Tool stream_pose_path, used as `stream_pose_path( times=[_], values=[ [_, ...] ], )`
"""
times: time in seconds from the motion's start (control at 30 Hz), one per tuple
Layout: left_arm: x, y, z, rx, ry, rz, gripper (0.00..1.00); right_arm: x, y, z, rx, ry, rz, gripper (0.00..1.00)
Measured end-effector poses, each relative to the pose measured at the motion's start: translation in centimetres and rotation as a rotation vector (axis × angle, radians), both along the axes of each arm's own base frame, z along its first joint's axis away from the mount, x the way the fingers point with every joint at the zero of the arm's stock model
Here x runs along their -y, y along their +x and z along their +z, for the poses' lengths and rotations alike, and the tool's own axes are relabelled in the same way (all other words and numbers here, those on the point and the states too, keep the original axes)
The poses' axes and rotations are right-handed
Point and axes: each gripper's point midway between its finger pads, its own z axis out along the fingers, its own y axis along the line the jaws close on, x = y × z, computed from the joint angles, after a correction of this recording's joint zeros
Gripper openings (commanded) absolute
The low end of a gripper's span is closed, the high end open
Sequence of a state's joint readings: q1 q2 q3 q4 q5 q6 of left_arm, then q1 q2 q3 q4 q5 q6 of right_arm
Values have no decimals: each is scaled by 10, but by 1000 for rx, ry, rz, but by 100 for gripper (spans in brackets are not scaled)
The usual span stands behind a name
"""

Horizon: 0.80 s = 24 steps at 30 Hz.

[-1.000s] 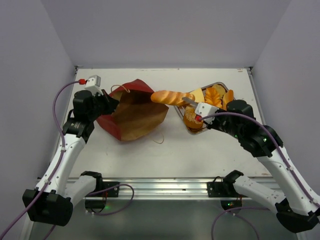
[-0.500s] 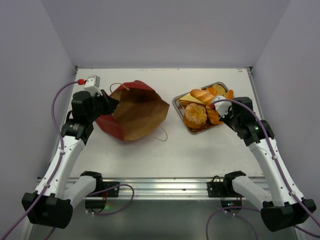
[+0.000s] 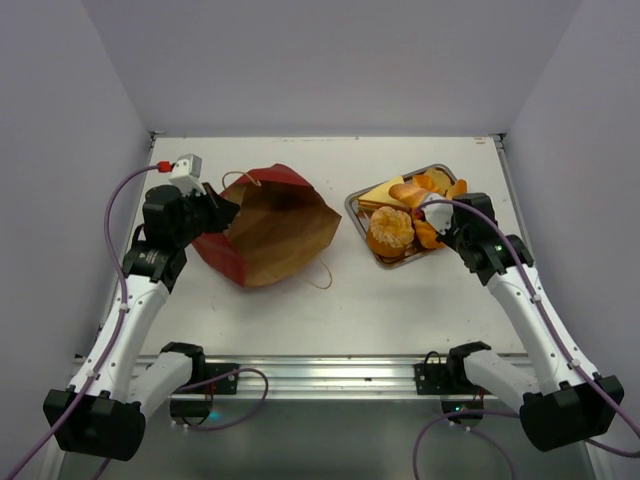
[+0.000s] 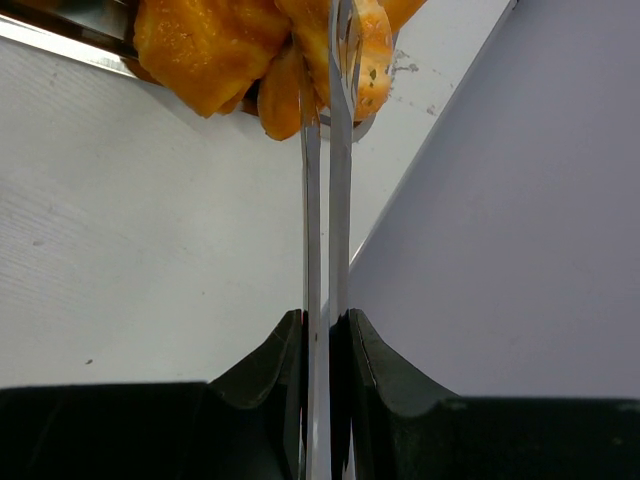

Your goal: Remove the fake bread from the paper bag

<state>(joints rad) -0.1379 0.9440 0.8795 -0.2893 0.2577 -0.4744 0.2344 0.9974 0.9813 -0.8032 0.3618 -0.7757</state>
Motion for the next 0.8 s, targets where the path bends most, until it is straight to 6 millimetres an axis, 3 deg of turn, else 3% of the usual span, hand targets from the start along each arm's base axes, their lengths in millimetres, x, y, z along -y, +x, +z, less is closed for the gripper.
stream_pose_path(
  times=[0.33,0.8],
  values=[
    [1,0,-2,-1,2,-7,0,1,10,-5,-6,-26,6,41],
    [3,-2,-2,2,6,-28,0,-8,10,-8,-11,17,40,47]
  ],
)
